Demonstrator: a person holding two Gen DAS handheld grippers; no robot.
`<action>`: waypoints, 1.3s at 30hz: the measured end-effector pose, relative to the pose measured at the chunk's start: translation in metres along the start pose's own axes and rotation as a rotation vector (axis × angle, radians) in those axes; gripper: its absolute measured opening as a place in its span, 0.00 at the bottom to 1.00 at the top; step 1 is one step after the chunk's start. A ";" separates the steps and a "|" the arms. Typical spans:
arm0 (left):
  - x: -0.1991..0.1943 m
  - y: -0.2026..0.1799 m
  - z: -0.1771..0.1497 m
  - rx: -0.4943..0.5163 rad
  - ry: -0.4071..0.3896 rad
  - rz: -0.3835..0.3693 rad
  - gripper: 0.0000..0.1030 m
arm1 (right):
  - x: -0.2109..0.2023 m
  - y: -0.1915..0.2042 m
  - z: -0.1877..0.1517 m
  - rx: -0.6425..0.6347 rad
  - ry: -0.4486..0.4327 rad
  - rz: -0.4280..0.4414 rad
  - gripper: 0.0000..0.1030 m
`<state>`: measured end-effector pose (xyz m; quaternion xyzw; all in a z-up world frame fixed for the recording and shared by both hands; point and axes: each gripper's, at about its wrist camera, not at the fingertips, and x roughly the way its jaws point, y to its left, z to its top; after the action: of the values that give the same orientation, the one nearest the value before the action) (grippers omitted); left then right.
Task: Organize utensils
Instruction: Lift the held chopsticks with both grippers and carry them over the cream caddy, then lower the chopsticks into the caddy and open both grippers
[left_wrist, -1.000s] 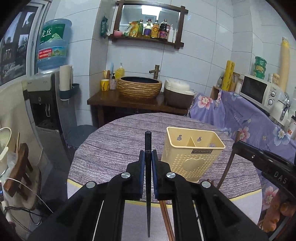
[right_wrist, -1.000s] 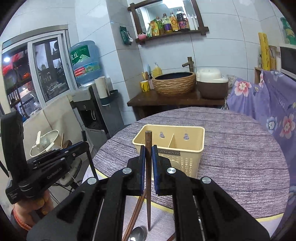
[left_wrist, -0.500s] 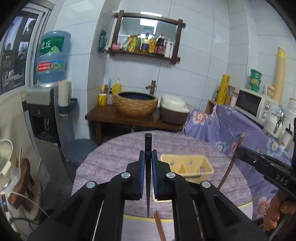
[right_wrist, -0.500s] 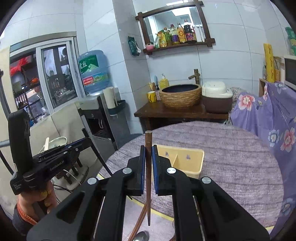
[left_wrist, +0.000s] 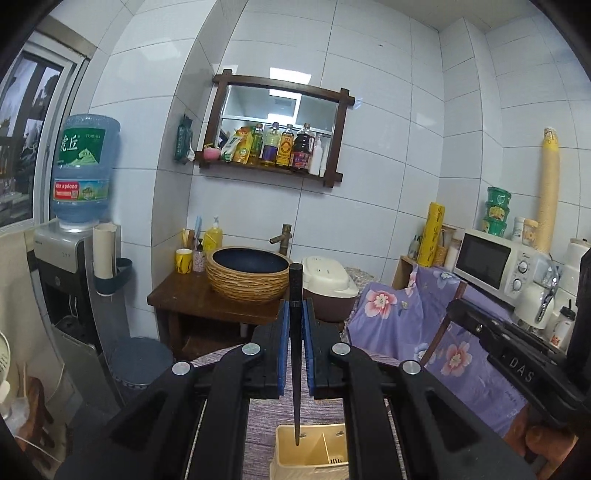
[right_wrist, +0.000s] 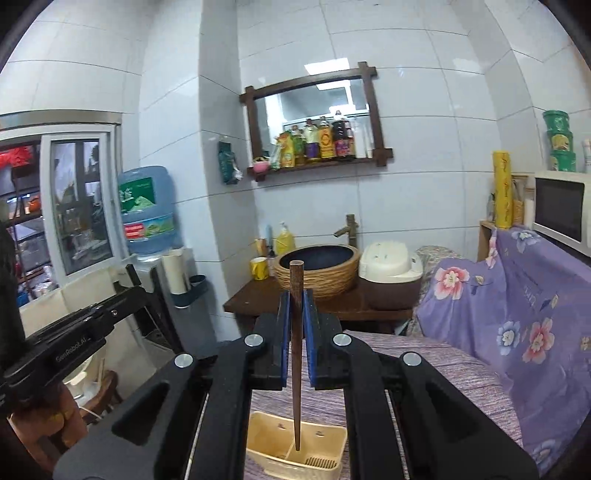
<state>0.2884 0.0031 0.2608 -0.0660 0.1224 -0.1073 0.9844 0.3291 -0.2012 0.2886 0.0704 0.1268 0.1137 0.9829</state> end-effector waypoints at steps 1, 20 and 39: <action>0.008 -0.001 -0.009 -0.013 0.015 0.000 0.08 | 0.005 -0.003 -0.009 0.008 0.007 -0.009 0.08; 0.071 0.003 -0.111 -0.028 0.255 -0.003 0.08 | 0.061 -0.033 -0.108 0.058 0.185 -0.062 0.08; 0.013 0.020 -0.158 0.007 0.322 0.034 0.66 | 0.003 -0.050 -0.163 0.044 0.226 -0.122 0.57</action>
<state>0.2645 0.0030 0.1027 -0.0422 0.2795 -0.1004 0.9539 0.2988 -0.2305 0.1236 0.0710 0.2433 0.0580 0.9656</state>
